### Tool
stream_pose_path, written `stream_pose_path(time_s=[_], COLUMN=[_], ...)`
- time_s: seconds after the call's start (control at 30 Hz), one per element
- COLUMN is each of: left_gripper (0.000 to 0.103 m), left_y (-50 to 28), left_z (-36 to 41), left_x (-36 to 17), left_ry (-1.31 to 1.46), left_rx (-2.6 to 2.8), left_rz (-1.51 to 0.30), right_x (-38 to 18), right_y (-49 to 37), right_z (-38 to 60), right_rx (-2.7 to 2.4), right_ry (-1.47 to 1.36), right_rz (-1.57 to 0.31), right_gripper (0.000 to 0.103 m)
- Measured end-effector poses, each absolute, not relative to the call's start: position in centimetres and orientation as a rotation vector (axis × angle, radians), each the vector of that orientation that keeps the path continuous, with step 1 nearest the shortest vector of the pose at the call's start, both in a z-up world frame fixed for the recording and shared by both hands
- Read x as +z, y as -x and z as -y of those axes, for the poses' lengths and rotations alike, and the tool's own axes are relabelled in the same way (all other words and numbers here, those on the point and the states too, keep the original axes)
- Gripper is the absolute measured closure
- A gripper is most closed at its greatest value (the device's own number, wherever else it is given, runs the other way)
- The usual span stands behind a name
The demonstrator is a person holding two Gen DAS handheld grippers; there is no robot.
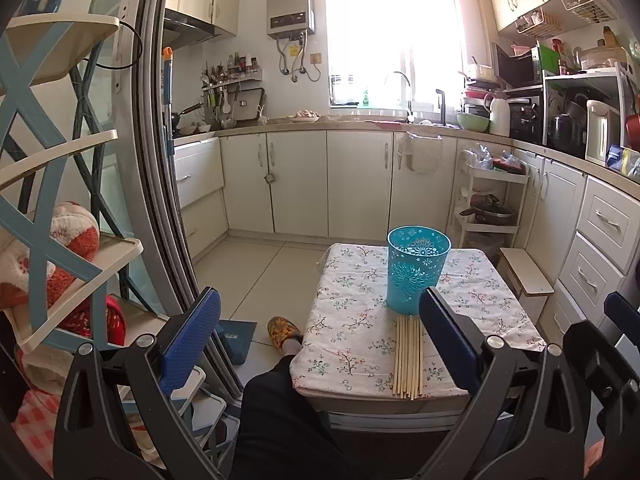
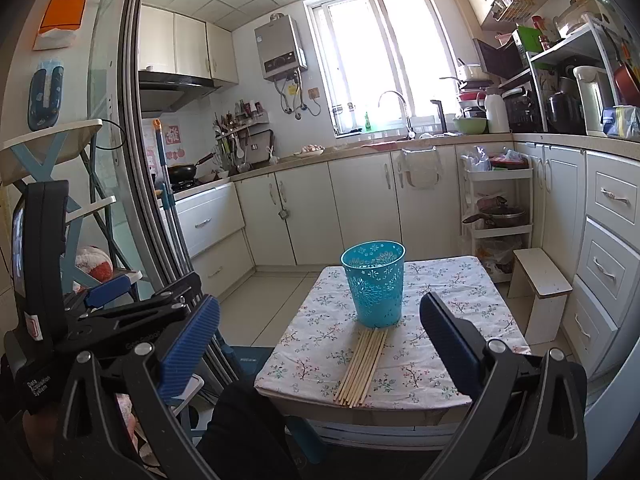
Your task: Organize utensils
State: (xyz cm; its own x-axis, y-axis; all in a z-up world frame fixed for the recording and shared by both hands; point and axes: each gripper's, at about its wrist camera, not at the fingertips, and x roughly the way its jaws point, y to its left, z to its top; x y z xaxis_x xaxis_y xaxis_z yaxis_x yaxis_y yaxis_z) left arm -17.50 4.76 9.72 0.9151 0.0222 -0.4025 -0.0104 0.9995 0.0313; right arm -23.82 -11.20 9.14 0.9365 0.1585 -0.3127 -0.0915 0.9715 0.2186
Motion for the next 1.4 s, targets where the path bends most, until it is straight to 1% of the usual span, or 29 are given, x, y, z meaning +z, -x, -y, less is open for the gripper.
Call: stream_pose_path(time_s=[0.2,0.43,0.83,0.93,1.03,1.1,1.17,1.2,1.27,1.3,1.33,1.4], left_gripper=[0.008,0.008,0.008,0.008,0.008,0.008,0.008,0.008,0.008,0.008,0.008,0.008], left_y=[17.5,17.5,15.9,14.2,12.1,10.4,9.2,8.3,7.0,6.1,5.3,3.7], left_z=[-4.8,-4.8,-4.4,-4.1,-4.0,-4.0,-4.0,-3.9,-3.9,-3.8,-3.8,-3.7], left_x=[9.7,9.7,9.1,8.2,6.7,5.3,4.0,3.2,1.8,0.9,0.3,-1.1], left_ry=[-0.028,-0.03,-0.034,-0.038,-0.043,-0.049,-0.052,-0.056,-0.062,-0.062,-0.063,-0.062], left_rx=[0.017,0.016,0.017,0.016,0.012,0.012,0.011,0.012,0.013,0.011,0.009,0.01], left_rz=[-0.414,-0.414,-0.446,-0.48,-0.528,-0.568,-0.6,-0.621,-0.655,-0.68,-0.698,-0.733], right_x=[9.9,8.5,8.0,6.9,4.8,2.3,-0.3,-1.6,-4.7,-6.2,-7.5,-9.8], right_y=[23.6,23.2,21.9,20.5,18.1,15.5,12.8,11.9,9.1,7.9,6.8,4.1], right_z=[12.3,12.7,14.3,14.7,15.6,16.3,16.9,16.9,17.4,17.5,17.4,17.3], right_rx=[0.133,0.132,0.135,0.104,0.072,0.049,0.042,0.03,0.038,0.04,0.048,0.06], right_ry=[-0.202,-0.195,-0.317,-0.288,-0.287,-0.277,-0.266,-0.261,-0.272,-0.269,-0.27,-0.263], right_rz=[-0.327,-0.34,-0.364,-0.39,-0.465,-0.534,-0.615,-0.691,-0.773,-0.812,-0.842,-0.878], right_gripper=[0.007,0.007,0.007,0.007,0.007,0.008,0.02,0.028,0.037,0.046,0.053,0.058])
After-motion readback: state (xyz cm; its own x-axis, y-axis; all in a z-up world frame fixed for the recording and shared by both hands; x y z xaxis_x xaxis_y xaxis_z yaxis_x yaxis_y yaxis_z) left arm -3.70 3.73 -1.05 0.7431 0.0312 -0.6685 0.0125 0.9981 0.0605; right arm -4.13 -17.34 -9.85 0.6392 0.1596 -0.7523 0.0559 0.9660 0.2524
